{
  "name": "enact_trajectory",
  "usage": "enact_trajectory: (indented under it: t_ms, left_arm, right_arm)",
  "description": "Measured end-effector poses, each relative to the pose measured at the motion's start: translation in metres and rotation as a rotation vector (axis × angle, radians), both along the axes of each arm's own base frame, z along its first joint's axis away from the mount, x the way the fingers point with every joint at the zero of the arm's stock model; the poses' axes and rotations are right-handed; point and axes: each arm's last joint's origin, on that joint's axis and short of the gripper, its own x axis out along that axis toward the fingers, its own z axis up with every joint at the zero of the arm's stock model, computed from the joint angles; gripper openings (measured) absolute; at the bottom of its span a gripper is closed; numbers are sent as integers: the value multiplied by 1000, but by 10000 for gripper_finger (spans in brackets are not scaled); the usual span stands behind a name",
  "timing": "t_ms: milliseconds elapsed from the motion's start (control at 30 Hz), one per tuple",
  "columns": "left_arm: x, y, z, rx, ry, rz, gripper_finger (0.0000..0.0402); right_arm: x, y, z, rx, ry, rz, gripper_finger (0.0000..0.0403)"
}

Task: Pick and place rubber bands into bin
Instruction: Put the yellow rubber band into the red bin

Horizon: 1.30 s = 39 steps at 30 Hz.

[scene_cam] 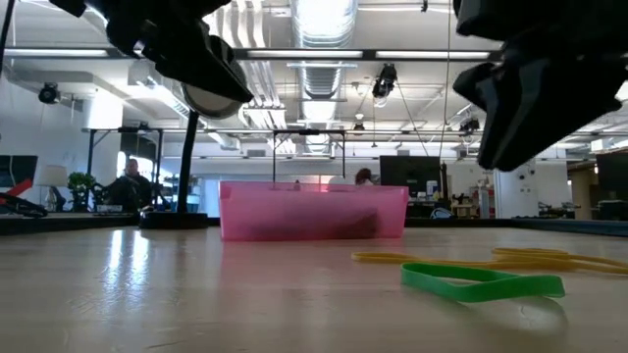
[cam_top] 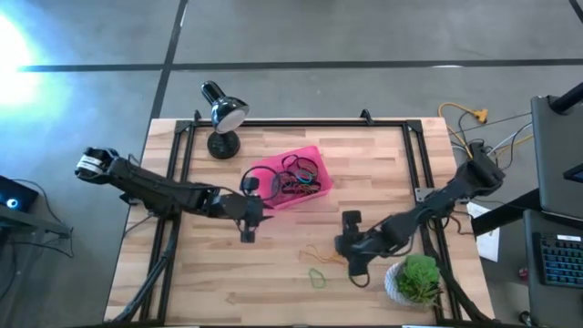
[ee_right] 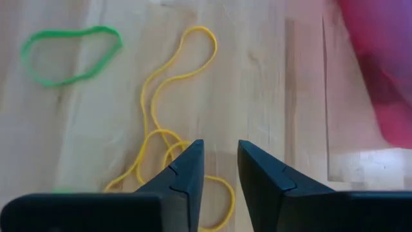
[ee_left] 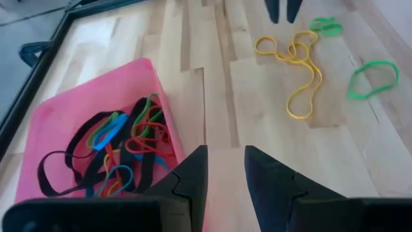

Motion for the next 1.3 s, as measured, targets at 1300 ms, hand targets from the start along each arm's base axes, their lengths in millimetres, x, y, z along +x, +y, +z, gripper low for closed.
enact_trajectory:
  t_ms: [1300]
  left_arm:
    - [-8, 2, -10, 16, 20, 11, 87]
  right_arm:
    - [28, -17, -41, 108, 206, 17, 8]
